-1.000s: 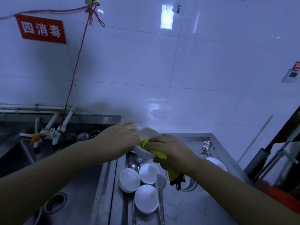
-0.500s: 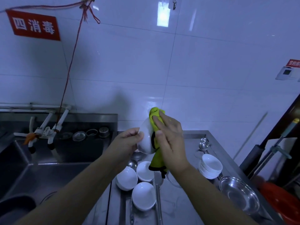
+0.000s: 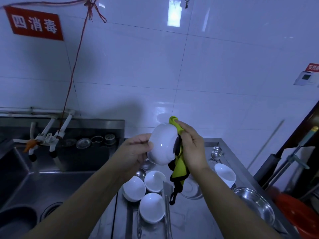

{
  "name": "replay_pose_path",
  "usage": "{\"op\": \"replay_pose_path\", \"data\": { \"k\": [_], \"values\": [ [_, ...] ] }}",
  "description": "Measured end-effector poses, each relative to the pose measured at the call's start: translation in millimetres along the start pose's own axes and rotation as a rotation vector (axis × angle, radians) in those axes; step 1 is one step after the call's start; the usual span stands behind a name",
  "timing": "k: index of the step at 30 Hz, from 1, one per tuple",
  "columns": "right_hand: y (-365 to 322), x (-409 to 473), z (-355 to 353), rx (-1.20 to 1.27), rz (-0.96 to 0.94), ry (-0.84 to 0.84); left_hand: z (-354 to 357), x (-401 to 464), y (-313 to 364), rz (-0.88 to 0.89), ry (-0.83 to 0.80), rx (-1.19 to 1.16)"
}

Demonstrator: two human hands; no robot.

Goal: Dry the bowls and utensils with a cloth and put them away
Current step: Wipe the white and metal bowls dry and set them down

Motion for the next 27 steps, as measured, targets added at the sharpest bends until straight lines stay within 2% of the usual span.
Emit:
{"op": "replay_pose_path", "data": {
  "k": [3, 6, 10, 15, 18, 20, 22, 27],
  "values": [
    [3, -9, -6, -0.146, 0.005, 0.041, -15, -1, 0, 0.039, 0.04, -0.118],
    [-17, -15, -5, -0.361, -0.104, 0.087, -23, -1, -2, 0.068, 0.072, -0.232],
    [-45, -29, 39, -0.744, -0.407, 0.006, -21, 0, -4, 0.08, 0.127, -0.325],
    [-42, -46, 49, -0.857, -0.615, -0.143, -35, -9, 2, 0.077, 0.156, -0.336],
    [-38, -41, 37, -0.984, -0.639, -0.161, -30, -14, 3, 0.031, 0.124, -0.291],
    [-40, -34, 34, -0.994, -0.624, -0.12, -24, -14, 2, 0.002, 0.105, -0.266],
    [-48, -28, 38, -0.897, -0.6, -0.087, -21, -14, -1, -0.022, 0.116, -0.26],
    [-60, -32, 51, -0.69, -0.624, -0.173, -26, -13, 7, 0.049, 0.189, -0.307]
  ]
}}
Point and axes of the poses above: each hand's wrist, its own x-axis towards the middle knuckle, its own z-axis out of the palm, y = z × x, the point moved 10 cm from there along x, towards the middle knuckle, and after that the axes turned 15 degrees about -y, right-handed, at the moved point
